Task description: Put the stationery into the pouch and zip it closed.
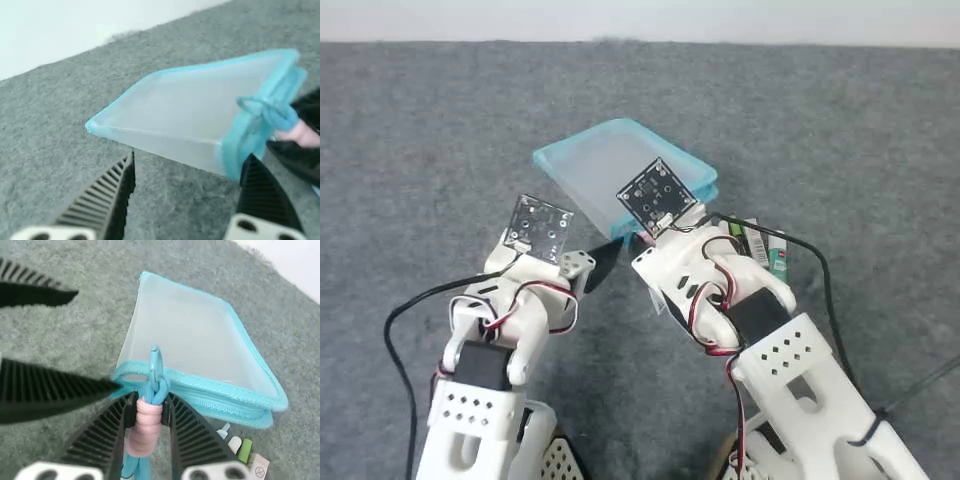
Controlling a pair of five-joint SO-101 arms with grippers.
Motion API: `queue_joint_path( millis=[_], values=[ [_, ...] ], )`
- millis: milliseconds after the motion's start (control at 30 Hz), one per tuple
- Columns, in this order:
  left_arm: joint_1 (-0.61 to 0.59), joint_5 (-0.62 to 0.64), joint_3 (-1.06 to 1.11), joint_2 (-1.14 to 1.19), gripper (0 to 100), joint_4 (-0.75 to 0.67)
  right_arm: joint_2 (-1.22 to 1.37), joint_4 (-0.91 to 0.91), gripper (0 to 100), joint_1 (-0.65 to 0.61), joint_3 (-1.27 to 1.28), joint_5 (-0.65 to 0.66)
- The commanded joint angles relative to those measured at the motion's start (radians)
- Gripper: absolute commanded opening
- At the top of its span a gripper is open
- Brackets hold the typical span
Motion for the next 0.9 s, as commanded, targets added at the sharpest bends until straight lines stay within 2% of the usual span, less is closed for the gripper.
queue_joint_path(
  millis=[0,233,333,467,700,867],
  values=[
    [-0.012,0.031,-0.01,-0.02,32,-0.049,-0.013,0.015,0.6,-0.021,-0.043,-0.012],
    [-0.018,0.028,-0.01,0.189,32,-0.172,-0.015,0.038,0.6,-0.047,-0.044,-0.012],
    [-0.087,0.028,-0.045,0.259,32,-0.198,-0.015,0.038,0.6,-0.025,-0.049,-0.012],
    [-0.15,0.031,-0.059,0.304,32,-0.235,-0.015,0.038,0.6,0.007,-0.051,-0.008],
    [-0.15,0.054,-0.061,0.315,32,-0.245,-0.002,0.116,0.6,0.015,-0.041,0.025],
    [-0.173,0.055,-0.061,0.319,32,-0.247,-0.002,0.14,0.6,0.082,-0.034,0.031]
  ],
)
